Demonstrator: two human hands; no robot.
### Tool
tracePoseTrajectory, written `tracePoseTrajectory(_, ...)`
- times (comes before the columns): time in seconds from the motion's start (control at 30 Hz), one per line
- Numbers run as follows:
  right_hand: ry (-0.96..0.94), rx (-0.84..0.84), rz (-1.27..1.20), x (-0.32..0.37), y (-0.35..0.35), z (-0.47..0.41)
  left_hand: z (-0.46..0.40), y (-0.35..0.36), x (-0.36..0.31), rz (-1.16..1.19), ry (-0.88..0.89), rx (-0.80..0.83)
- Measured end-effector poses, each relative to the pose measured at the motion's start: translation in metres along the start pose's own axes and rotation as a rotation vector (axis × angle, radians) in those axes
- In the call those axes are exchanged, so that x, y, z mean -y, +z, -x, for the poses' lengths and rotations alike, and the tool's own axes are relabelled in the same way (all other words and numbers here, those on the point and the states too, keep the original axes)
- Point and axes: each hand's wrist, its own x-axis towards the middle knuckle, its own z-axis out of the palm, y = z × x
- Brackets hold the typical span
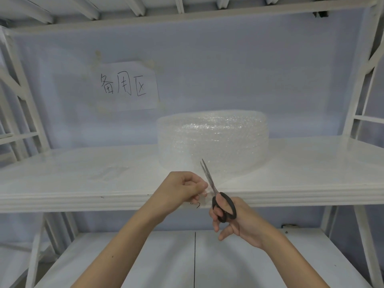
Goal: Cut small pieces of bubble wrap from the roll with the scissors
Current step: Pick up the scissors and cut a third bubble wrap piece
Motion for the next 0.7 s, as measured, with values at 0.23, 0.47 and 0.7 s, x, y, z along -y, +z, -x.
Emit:
tracePoseTrajectory(0.23,-0.007,-0.018,0.002,-0.001,0.003,0.0,-0.001,-0.005,0.001,-0.131,0.015,-0.2)
tracePoseTrajectory(0.47,0.0,-0.042,0.038,-0.001,0.002,0.001,-0.008,0.006,-0.001,-0.038,0.056,-0.195)
tracePoseTrajectory(0.7,0.02,-0.045,0.097,-0.005,0.005,0.004,-0.009,0.005,0.006,0.019,0.056,-0.179)
